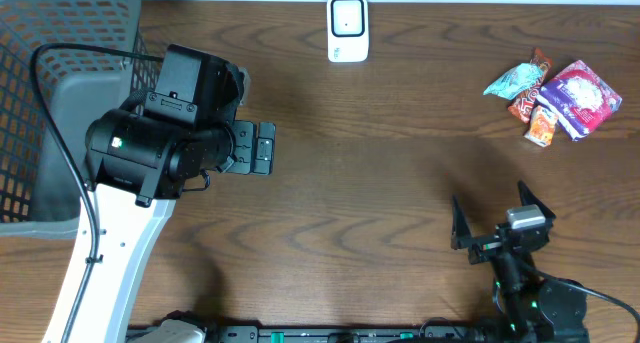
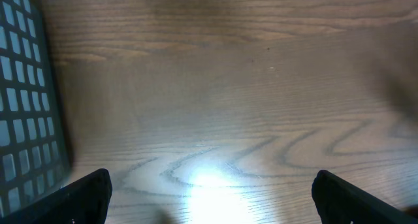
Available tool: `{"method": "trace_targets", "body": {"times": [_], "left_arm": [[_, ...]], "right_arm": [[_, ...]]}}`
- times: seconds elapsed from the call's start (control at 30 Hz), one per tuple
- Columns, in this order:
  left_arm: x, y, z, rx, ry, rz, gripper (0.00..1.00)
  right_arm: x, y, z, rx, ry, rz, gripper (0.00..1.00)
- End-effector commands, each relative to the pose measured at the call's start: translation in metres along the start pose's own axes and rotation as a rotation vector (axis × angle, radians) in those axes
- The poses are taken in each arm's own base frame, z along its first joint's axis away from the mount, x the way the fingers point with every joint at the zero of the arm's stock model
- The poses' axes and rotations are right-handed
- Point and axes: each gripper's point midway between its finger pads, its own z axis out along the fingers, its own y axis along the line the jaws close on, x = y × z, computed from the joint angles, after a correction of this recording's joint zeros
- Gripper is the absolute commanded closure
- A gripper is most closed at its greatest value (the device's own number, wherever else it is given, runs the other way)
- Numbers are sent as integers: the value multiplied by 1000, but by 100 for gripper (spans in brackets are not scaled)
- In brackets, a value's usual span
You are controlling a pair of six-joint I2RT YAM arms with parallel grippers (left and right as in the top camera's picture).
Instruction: Scan the item barcode
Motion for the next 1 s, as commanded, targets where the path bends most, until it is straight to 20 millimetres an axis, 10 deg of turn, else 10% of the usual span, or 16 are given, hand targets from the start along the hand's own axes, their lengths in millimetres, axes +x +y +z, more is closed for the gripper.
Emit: {"method": "trace_targets", "body": {"times": [0.0,0.57,0.97], "left_arm": [[0,0,-2,2,-4,6,2],[0,0,-2,2,-4,6,2],[0,0,-2,2,-4,6,2]], "right_arm": [[11,3,6,-21,-10,3,1],[15,-3,18,14,-157,-35,1],[60,-7,21,41,26,8,1]]}}
